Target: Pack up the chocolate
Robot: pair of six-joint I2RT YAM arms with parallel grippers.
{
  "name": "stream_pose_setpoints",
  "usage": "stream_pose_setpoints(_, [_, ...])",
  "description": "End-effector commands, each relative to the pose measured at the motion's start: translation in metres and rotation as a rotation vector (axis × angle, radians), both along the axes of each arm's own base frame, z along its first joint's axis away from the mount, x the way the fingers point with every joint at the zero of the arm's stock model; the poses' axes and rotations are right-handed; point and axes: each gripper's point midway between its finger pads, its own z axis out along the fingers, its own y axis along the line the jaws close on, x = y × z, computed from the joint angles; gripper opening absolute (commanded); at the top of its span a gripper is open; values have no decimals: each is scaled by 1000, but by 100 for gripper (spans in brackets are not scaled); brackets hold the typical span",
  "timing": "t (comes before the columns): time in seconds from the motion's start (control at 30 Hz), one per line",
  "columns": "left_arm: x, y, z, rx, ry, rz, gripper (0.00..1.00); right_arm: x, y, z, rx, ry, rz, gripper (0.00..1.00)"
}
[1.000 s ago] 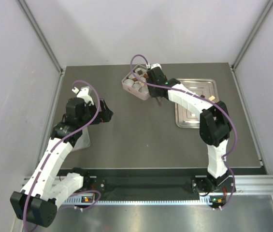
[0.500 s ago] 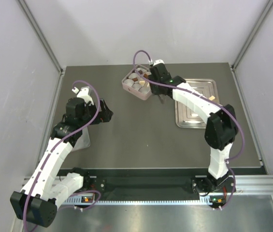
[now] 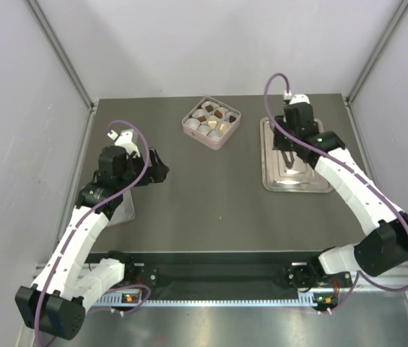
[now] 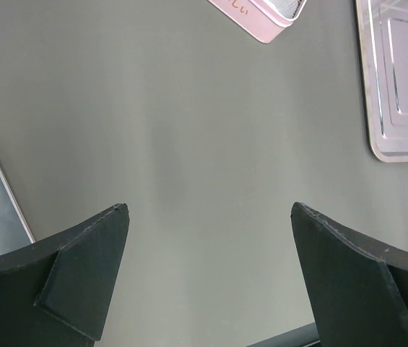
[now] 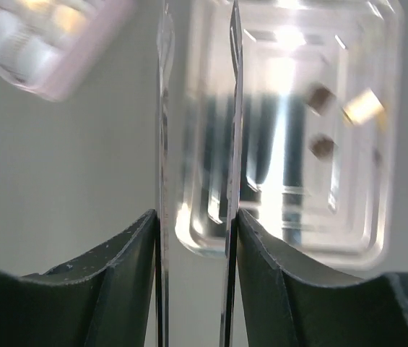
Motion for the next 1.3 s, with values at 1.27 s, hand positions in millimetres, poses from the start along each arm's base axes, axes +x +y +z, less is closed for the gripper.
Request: stream_pose_setpoints(1.27, [6, -2, 13, -13, -60, -6, 99, -40, -122, -120, 81, 293, -353, 45])
